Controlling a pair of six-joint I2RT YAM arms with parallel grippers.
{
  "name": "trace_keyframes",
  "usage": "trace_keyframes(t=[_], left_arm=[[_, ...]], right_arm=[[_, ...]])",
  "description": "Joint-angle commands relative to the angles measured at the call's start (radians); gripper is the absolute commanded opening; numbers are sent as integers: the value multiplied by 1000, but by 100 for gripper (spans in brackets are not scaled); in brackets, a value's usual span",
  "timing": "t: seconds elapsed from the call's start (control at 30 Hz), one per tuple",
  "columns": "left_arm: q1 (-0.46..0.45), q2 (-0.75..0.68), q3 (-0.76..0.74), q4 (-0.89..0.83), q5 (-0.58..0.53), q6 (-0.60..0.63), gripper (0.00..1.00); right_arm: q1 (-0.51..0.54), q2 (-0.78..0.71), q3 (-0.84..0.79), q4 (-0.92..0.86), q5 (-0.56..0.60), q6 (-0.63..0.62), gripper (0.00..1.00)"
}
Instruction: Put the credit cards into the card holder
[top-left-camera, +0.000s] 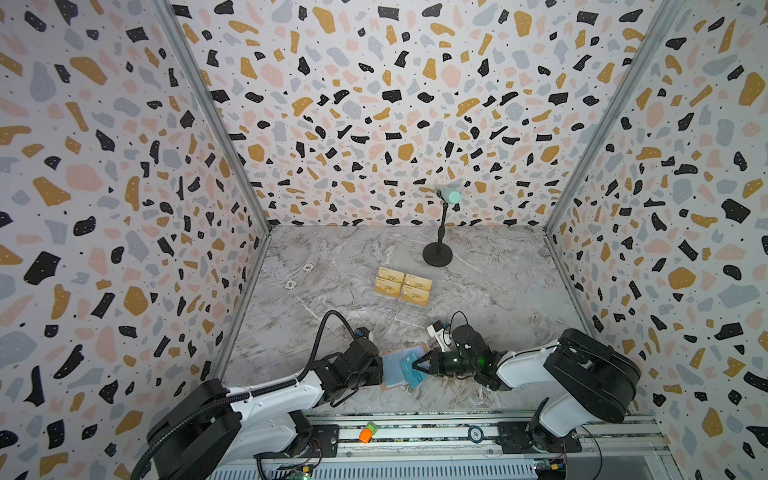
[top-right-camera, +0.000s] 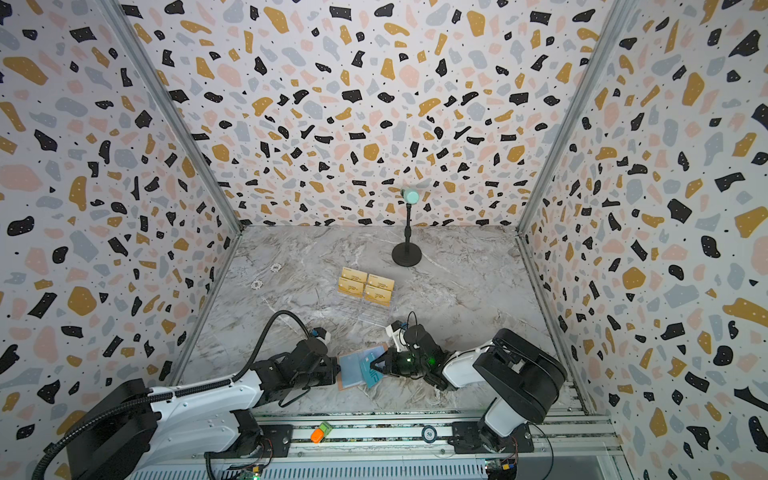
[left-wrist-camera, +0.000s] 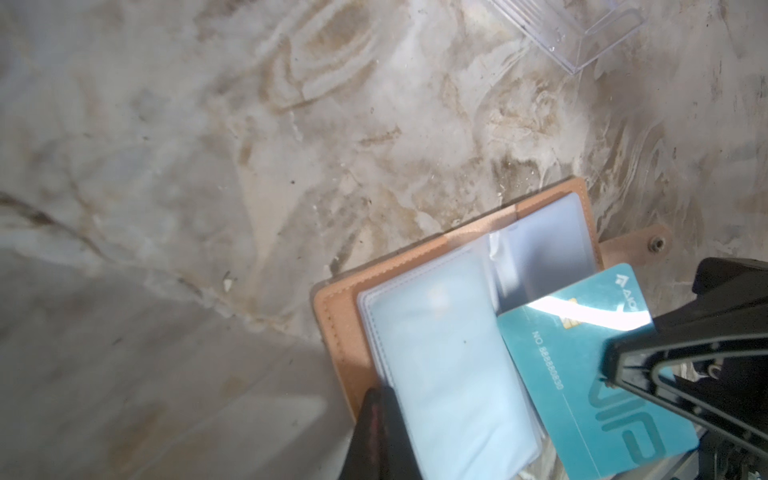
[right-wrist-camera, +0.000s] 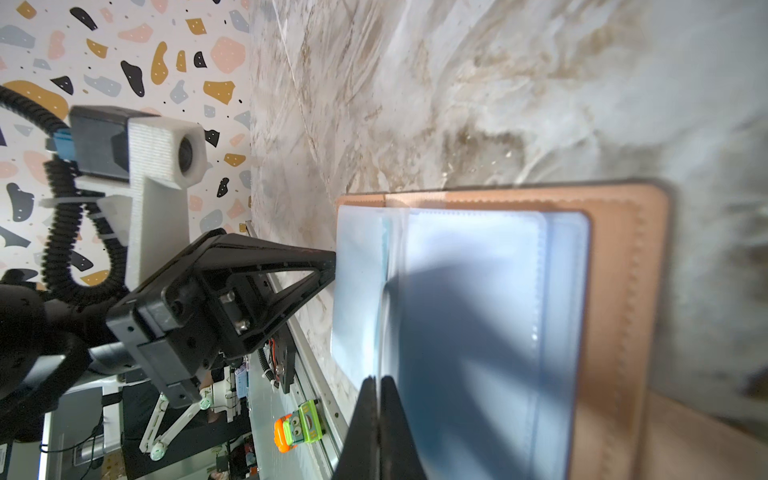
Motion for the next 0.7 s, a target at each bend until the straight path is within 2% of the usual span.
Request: trace_keyframes(t=[0.0, 0.33, 0.5, 0.67], left_arm=[[-5, 31, 29, -60, -22, 50, 0], [-5, 51, 45, -40, 0, 66, 0], [-5, 24, 30, -37, 0, 50, 0], [-5, 25, 30, -31, 1, 48, 0]], right_arm=[[19, 2, 18, 1, -55, -27, 0], [22, 16, 8, 63, -54, -25, 0], [23, 20, -25, 147, -54, 21, 0], [23, -22, -22, 102, -16, -3, 0]])
